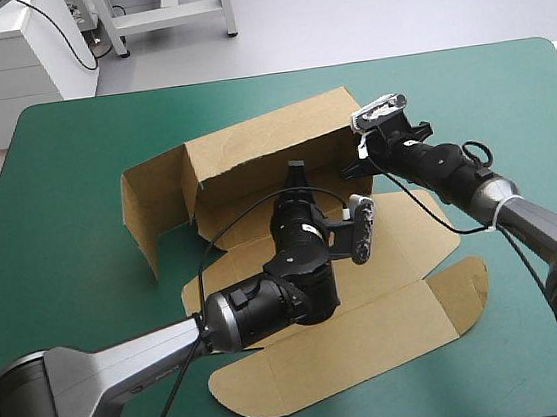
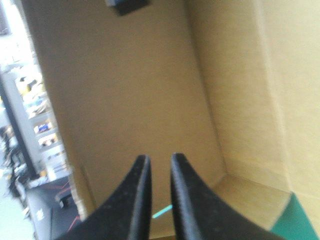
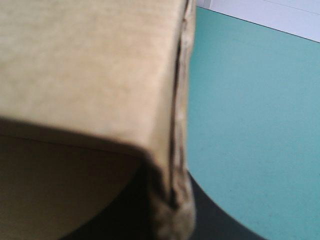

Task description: Fold the box

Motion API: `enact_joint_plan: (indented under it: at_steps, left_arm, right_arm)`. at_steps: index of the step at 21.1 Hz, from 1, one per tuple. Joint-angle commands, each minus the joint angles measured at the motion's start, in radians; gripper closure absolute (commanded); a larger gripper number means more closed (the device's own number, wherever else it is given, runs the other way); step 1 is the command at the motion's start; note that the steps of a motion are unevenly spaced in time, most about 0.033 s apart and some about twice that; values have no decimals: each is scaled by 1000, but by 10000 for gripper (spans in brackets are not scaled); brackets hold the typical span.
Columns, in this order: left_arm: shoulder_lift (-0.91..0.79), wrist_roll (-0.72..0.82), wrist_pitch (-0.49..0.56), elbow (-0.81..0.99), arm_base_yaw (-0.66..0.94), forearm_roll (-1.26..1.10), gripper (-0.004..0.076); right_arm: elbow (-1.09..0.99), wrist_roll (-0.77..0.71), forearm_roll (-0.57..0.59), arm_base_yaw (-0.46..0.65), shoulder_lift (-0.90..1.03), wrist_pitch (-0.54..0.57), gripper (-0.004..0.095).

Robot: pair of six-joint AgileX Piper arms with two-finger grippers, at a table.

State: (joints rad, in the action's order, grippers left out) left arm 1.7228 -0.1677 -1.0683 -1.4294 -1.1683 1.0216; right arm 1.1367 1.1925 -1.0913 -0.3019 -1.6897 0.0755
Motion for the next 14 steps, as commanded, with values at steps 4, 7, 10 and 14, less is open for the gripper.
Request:
enact_joint_plan:
  at_steps: [4,7,10,14]
  left_arm:
    - [-77,-463,-138,-348,109,-609,709]
    - [-77,-502,-189,-473,346,-848,709]
    - [-78,-490,-220,-530,713,-1192,727]
    - [-88,-460,-220,-530,969,-1419,731]
  right_arm:
    - [34,-8,10,8,44,30,910]
    - [34,-11,10,8,44,32,910]
    - [34,-44,35,8,44,34,910]
    - [34,-82,80,8,44,44,910]
